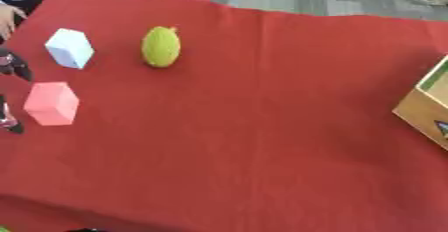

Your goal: Pick up the objects with one hand, pass them to the other hand, and then place them into the box on the other side of the table.

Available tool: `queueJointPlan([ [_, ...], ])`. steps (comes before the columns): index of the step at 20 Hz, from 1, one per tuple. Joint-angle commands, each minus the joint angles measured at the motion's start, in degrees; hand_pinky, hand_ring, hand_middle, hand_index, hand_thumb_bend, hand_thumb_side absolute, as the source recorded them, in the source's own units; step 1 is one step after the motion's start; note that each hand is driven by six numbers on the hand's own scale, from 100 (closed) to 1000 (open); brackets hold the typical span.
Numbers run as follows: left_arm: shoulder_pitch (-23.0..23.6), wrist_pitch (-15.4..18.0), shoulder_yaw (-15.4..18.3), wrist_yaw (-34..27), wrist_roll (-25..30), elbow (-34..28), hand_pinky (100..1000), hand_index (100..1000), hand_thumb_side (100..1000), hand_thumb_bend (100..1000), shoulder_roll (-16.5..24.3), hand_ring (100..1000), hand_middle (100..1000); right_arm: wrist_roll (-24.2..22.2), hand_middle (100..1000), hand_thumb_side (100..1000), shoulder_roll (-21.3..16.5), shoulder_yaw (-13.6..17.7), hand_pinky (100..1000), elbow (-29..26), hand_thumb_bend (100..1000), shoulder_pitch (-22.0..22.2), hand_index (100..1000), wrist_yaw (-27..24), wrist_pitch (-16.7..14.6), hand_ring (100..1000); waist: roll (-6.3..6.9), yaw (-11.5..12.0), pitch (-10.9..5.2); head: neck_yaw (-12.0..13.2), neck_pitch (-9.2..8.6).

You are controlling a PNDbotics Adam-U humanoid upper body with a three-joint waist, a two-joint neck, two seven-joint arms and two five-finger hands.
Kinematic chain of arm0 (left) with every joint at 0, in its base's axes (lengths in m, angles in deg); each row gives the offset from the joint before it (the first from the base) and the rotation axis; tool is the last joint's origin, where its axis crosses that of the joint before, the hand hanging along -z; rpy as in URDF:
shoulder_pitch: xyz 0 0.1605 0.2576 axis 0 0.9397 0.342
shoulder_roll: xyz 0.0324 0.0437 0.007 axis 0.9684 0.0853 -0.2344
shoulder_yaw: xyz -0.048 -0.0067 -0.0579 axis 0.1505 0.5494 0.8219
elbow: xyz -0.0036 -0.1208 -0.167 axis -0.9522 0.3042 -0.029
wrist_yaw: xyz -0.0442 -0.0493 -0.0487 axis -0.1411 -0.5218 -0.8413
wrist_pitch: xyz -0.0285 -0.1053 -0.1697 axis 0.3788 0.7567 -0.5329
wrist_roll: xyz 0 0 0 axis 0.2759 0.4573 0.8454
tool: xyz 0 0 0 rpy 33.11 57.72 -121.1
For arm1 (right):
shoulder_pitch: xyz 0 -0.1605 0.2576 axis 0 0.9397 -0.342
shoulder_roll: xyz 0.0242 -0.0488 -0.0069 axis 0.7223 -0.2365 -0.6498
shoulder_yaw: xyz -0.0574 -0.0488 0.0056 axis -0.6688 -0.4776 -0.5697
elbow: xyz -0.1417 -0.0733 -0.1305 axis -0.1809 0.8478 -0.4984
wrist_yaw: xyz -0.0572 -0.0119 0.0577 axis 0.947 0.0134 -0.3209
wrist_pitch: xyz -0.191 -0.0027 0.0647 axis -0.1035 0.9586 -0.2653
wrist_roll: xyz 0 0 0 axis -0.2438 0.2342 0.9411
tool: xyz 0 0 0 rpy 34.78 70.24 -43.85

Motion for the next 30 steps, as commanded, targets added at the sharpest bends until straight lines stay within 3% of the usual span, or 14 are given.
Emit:
queueJointPlan([
  [1, -1.1, 0.6, 0.2, 0.5, -1.2, 0.9, 850, 774, 100, 814, 1.0, 853, 778, -0.2, 977, 751, -0.6, 0.3, 939, -0.4, 100, -0.4, 997, 0.4, 0.0, 891, 0.17, 0.0, -0.57, 0.4, -0.49],
  [17, -3.8, 2.7, -1.8, -1.2, -0.9, 5.3, 837, 720, 100, 690, -2.3, 821, 735, -0.4, 978, 758, 0.0, 0.1, 939, -0.2, 100, -0.4, 998, 0.5, 0.1, 891, 0.15, -0.6, 0.01, 1.2, -0.65],
  [27, -3.9, 2.4, -1.4, -1.6, 0.6, 5.3, 769, 542, 100, 513, -2.4, 749, 633, -0.2, 978, 757, 0.0, 0.2, 939, -0.2, 100, -0.3, 998, 0.6, 0.1, 892, 0.18, -0.5, -0.06, 1.3, -0.53],
  [30, -4.2, 1.6, 0.2, -4.0, -0.6, 2.7, 757, 502, 100, 387, -2.3, 700, 593, -0.1, 978, 754, -0.1, 0.4, 939, -0.3, 100, -0.2, 998, 0.5, 0.0, 892, 0.12, -0.4, -0.15, 1.1, -0.48],
])
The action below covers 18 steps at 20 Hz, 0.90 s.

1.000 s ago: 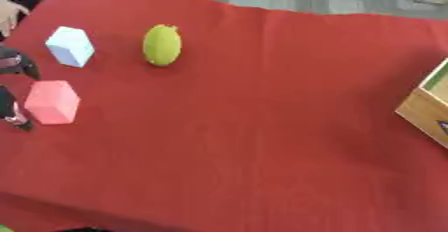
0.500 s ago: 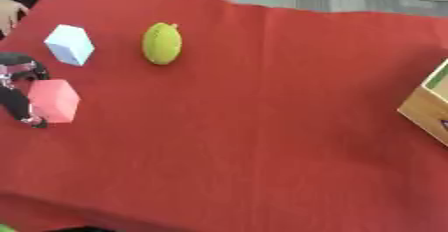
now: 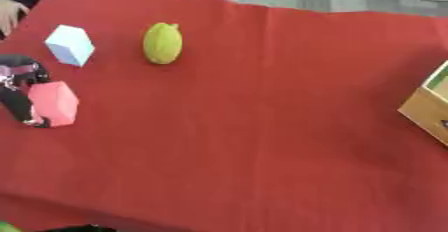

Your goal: Pick up the objects with one hand, pass them to the other hand, and then place them into the box on the other side of the table.

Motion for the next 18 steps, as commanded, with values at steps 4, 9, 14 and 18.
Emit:
queueJointPlan([
  [4, -0.5, -1.5, 3.6, -6.9, -2.9, -7.8, 758, 479, 100, 305, 3.0, 667, 571, 0.2, 978, 752, -1.3, 0.5, 939, -0.5, 100, -0.2, 998, 0.0, -0.2, 892, 0.12, 0.4, -0.97, -0.2, -0.67],
  [9, 0.5, -2.0, 4.9, -10.6, -4.9, -14.1, 745, 473, 100, 268, 4.3, 639, 550, 0.2, 977, 749, -1.5, 0.6, 938, -0.6, 100, -0.2, 998, -0.1, -0.3, 892, 0.17, 0.6, -1.1, -0.5, -1.01],
  [14, 1.6, -1.5, 5.9, -14.3, -8.3, -20.8, 741, 471, 100, 189, 4.7, 599, 518, 0.3, 977, 741, -1.8, 0.6, 938, -0.8, 100, -0.4, 998, -0.2, -0.4, 892, 0.14, 0.8, -1.2, -1.4, -1.26],
  [18, 3.0, -0.5, 5.2, -19.0, -13.1, -27.6, 740, 472, 100, 102, 3.9, 572, 499, 0.3, 978, 730, -2.1, 0.6, 938, -1.0, 100, -1.0, 998, -0.4, -0.5, 893, -0.02, 0.8, -1.31, -2.3, -1.8],
])
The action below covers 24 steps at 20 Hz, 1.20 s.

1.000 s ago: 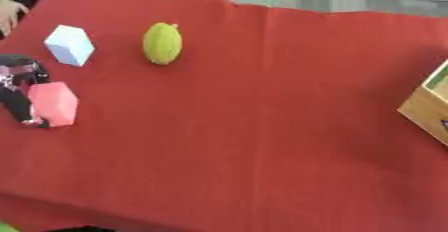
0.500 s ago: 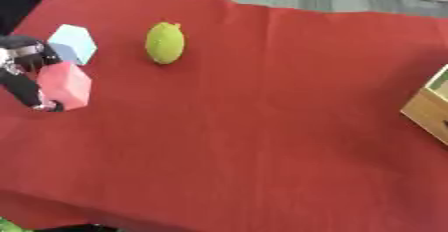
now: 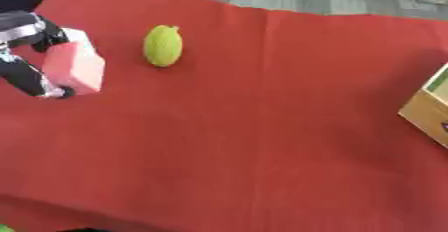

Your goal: Pick up the objects with one hand, pass them to the other hand, and then place them into the box on the other side of the table.

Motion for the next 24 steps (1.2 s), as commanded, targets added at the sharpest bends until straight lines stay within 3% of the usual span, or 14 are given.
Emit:
queueJointPlan([
  [1, 0.2, 0.5, 0.4, -3.6, -4.3, -5.6, 741, 471, 100, 100, 1.6, 565, 494, 0.0, 978, 726, -2.1, 0.5, 938, -1.1, 100, -1.0, 998, -0.5, -0.3, 893, 0.02, 0.0, -1.32, -0.9, -1.0],
  [7, -0.8, 2.5, -2.4, -8.9, -11.4, -7.3, 742, 470, 108, 100, 0.3, 546, 485, -0.1, 978, 709, -2.8, 0.2, 937, -1.9, 100, -2.4, 997, -1.3, -0.5, 893, -0.12, -0.3, -1.49, -1.9, -1.32],
  [12, -4.1, 3.3, -5.6, -12.9, -15.5, -7.4, 744, 472, 148, 100, -3.5, 507, 468, -0.2, 976, 686, -3.2, -0.2, 935, -2.8, 100, -3.8, 994, -2.0, -0.7, 893, -0.41, -0.9, -1.57, -3.7, -1.54],
  [24, -10.3, -1.5, -11.8, -13.5, -19.1, -7.4, 731, 482, 210, 100, -15.5, 467, 439, -1.4, 970, 654, -6.1, -3.4, 930, -5.4, 100, -8.6, 987, -0.9, 1.4, 894, -0.88, -1.9, -2.05, -5.3, -2.34],
])
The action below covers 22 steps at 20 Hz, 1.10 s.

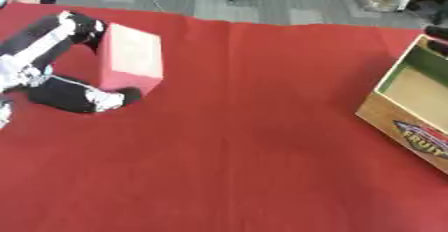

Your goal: Pick up the objects with one hand, pass them to the other hand, and then place them into the box on the other side of the table.

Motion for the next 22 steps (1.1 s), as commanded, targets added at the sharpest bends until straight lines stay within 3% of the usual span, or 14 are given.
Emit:
queueJointPlan([
  [1, -1.3, -1.1, -0.9, 0.5, -0.9, -0.8, 729, 481, 210, 100, -1.6, 465, 437, -0.5, 970, 652, -2.6, -0.8, 929, -1.8, 100, -1.7, 986, 1.0, 1.0, 894, 0.09, -0.2, -1.37, -0.4, -0.74],
  [7, -2.4, -1.1, -4.0, 6.2, -0.9, -0.8, 724, 483, 191, 100, -6.0, 467, 439, -2.7, 966, 634, -4.5, -4.4, 923, -3.3, 100, -5.3, 981, 3.2, 3.8, 894, -0.08, -0.7, -1.69, -0.3, -0.29],
  [8, -2.5, -1.1, -4.5, 7.1, -0.9, -0.8, 724, 483, 191, 100, -6.8, 467, 439, -3.2, 964, 590, -4.8, -5.1, 922, -3.5, 100, -6.1, 980, 3.7, 4.3, 894, -0.12, -0.7, -1.73, -0.2, -0.21],
  [11, -2.7, -1.6, -5.5, 8.9, -1.1, -0.8, 727, 483, 210, 100, -9.0, 464, 436, -4.6, 961, 613, -5.7, -7.2, 917, -4.2, 100, -8.6, 975, 5.7, 5.9, 893, -0.22, -0.8, -1.86, -0.2, 0.04],
  [22, -3.0, -0.7, -8.3, 8.6, -3.7, 0.2, 735, 486, 268, 100, -14.4, 456, 431, -14.1, 952, 501, -5.9, -15.6, 904, -5.5, 100, -18.4, 967, 16.7, 11.7, 893, -0.7, -1.5, -2.38, -0.6, 0.77],
])
